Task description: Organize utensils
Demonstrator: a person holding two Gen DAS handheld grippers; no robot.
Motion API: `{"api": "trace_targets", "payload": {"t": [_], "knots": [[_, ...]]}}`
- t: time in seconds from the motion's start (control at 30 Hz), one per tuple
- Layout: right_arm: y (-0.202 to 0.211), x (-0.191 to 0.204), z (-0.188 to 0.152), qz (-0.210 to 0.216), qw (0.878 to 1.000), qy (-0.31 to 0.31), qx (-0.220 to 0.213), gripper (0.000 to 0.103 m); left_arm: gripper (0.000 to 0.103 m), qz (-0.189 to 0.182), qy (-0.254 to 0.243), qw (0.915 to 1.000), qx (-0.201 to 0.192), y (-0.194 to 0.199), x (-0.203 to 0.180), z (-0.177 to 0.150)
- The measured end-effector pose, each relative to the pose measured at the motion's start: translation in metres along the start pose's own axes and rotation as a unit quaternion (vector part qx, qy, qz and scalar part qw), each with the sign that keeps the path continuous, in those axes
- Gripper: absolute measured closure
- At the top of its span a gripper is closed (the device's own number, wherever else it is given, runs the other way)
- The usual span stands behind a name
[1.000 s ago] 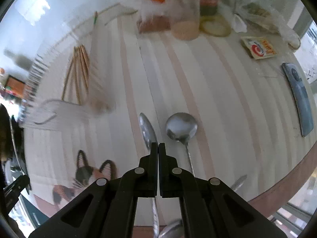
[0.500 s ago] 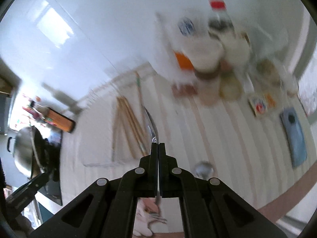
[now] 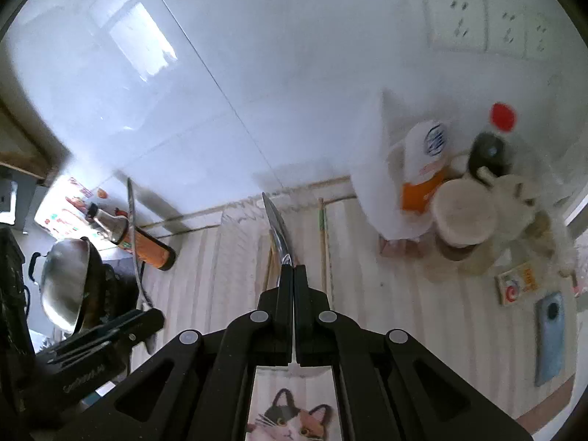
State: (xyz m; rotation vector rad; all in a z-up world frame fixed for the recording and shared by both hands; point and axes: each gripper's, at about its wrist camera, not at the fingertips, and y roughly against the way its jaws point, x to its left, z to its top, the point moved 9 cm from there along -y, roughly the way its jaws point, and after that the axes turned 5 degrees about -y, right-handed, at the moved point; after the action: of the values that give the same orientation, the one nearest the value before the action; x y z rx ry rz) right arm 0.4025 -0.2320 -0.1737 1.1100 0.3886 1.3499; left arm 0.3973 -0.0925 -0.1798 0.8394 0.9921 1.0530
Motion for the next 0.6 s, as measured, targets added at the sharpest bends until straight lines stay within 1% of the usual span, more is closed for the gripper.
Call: {"api": "trace_targets", "payload": {"t": [0.07,0.13,0.2,0.27,0.3,0.33,0.37,0.4,0.43,0.47,0.5,0.53,0.57,0.6], "knots": [[-0.02,0.0,-0.002,-0.002,1.0,0.002,0.02,0.103,0.071,-0.012,0.01,0.9997,0.019,-0.016,-0.001,0.003],[-0.043,0.003,-0.009,0.001,0.998,0.013,0.059,0.103,0.07,-0.016,0.018,0.9991,0.034,-0.027,-0.001,0.004],[-0.059,0.003,-0.015,0.001,0.996,0.014,0.086,0.102,0.07,-0.019,0.022,0.9986,0.045,-0.035,0.001,0.004],[-0.065,-0.003,-0.02,-0.001,0.996,0.008,0.094,0.102,0.07,-0.012,0.021,0.9987,0.046,-0.036,0.004,0.004],[-0.065,-0.009,-0.022,-0.005,0.996,0.005,0.094,0.1,0.068,-0.006,0.018,0.9989,0.043,-0.035,0.006,0.004],[-0.064,-0.014,-0.024,-0.009,0.996,0.001,0.094,0.096,0.059,0.004,0.012,0.9992,0.039,-0.034,0.008,0.003],[-0.06,-0.022,-0.026,-0.014,0.996,-0.005,0.091,0.092,0.053,0.018,0.005,0.9993,0.033,-0.031,0.011,0.002],[-0.055,-0.029,-0.028,-0.016,0.996,-0.01,0.088,0.091,0.044,0.027,0.002,0.9992,0.029,-0.03,0.014,0.002],[-0.05,-0.037,-0.03,-0.021,0.996,-0.016,0.085,0.087,0.041,0.035,-0.001,0.9991,0.024,-0.028,0.016,0.001],[-0.044,-0.047,-0.032,-0.027,0.996,-0.023,0.083,0.081,0.04,0.046,-0.005,0.9987,0.019,-0.026,0.02,-0.002],[-0.036,-0.058,-0.035,-0.033,0.996,-0.033,0.079,0.077,0.04,0.064,-0.011,0.9978,0.013,-0.023,0.023,-0.004],[-0.027,-0.071,-0.04,-0.037,0.996,-0.045,0.072,0.068,0.035,0.072,-0.016,0.9972,0.01,-0.021,0.024,-0.007],[-0.019,-0.084,-0.044,-0.044,0.995,-0.058,0.067,0.06,0.03,0.09,-0.025,0.9957,0.0,-0.018,0.027,-0.011],[-0.012,-0.098,-0.051,-0.053,0.994,-0.071,0.063,0.058,0.018,0.1,-0.029,0.9946,-0.007,-0.016,0.029,-0.013]]}}
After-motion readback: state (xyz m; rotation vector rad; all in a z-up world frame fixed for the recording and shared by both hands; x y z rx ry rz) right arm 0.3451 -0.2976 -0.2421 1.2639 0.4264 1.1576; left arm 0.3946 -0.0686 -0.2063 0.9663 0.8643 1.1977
